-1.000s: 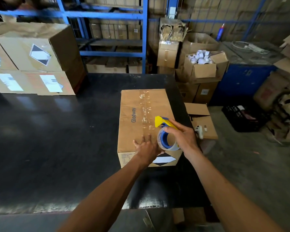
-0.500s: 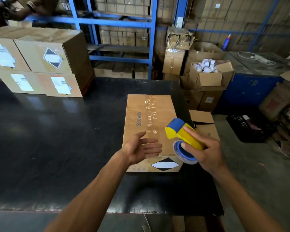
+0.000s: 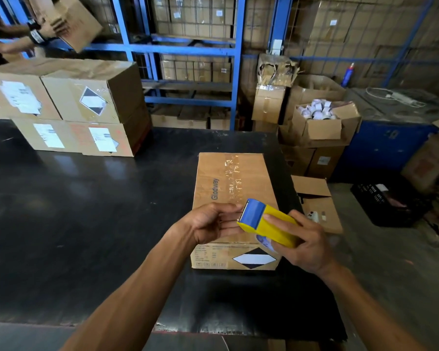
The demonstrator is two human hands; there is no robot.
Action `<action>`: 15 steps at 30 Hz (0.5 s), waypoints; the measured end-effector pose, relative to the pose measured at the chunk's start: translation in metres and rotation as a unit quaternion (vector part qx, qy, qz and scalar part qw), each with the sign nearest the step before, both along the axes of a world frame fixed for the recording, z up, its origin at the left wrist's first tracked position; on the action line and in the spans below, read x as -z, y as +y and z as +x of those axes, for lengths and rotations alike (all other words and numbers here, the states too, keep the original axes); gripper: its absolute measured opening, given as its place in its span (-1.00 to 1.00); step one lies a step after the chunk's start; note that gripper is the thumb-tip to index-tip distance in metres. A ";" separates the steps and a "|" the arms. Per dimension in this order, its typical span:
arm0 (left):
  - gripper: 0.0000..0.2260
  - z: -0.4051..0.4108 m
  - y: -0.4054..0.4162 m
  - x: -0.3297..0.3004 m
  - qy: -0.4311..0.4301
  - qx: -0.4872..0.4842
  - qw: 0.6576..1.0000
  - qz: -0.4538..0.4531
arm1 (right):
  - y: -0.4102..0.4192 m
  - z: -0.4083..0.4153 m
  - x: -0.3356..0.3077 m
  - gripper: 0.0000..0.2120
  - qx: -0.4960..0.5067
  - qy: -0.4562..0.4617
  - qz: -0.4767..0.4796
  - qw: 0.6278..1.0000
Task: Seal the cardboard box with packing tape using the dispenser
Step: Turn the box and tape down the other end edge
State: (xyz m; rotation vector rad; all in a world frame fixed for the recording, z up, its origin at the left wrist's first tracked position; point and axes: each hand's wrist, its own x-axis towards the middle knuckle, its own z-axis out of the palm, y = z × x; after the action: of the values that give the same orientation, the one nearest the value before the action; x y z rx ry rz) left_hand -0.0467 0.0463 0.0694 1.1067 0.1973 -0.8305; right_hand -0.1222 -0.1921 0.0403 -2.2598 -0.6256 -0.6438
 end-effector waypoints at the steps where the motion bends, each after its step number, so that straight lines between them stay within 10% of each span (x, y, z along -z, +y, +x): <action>1: -0.84 0.001 -0.002 0.002 -0.005 -0.003 1.000 0.008 | 0.001 0.002 0.000 -0.50 -0.001 0.005 0.006 1.000; 7: -0.82 -0.002 -0.013 0.015 -0.134 -0.117 0.972 0.154 | 0.007 0.017 0.010 -0.47 -0.002 0.085 -0.022 0.996; 15: -0.89 -0.007 0.030 0.053 -0.102 -0.224 0.947 0.207 | -0.016 0.030 0.010 -0.42 -0.027 0.122 -0.190 0.974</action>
State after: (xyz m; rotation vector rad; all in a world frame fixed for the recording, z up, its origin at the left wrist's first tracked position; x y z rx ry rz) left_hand -0.0532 0.0762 0.0162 1.4609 0.4452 -0.2652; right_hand -0.0917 -0.2078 0.0302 -2.6109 -0.7321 -0.2239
